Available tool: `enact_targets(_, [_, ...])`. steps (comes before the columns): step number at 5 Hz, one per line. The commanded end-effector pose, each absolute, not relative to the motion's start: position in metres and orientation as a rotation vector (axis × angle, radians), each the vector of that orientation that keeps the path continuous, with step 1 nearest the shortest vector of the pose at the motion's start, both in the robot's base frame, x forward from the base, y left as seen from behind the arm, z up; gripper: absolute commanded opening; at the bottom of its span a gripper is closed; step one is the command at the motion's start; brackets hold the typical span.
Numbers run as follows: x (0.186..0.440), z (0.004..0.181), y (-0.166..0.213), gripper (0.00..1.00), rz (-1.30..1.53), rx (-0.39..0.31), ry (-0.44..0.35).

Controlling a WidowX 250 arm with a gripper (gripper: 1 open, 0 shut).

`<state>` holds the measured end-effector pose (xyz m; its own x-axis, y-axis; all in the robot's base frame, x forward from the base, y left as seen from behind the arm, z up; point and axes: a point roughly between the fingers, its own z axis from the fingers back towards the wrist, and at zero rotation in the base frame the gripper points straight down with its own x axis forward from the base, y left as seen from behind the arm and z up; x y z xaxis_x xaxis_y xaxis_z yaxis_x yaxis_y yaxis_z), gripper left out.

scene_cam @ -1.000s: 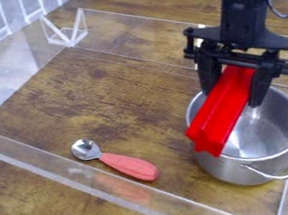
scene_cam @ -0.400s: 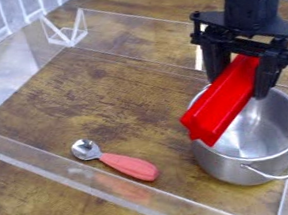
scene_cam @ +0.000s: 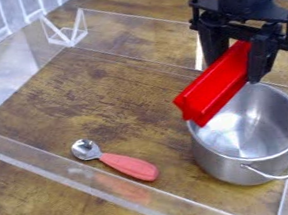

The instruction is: Put the red object in the silver pot

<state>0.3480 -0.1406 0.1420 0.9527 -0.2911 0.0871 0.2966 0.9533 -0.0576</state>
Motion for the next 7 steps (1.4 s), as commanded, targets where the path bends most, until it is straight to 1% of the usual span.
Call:
enact_targets(1, [0.343, 0.154, -0.121, 1.0, -0.3, -0.087, -0.141])
enact_targets(2, [0.338, 0.159, -0.095, 1.0, -0.272, -0.065, -0.165])
enact_targets(3, [0.341, 0.165, -0.069, 1.0, -0.302, -0.064, -0.201])
enact_targets(4, [0.341, 0.166, -0.046, 1.0, -0.331, -0.044, -0.228])
enact_targets(5, [0.341, 0.161, -0.041, 1.0, -0.343, -0.043, -0.251])
enact_targets(7, [0.337, 0.148, -0.032, 1.0, -0.336, -0.031, -0.271])
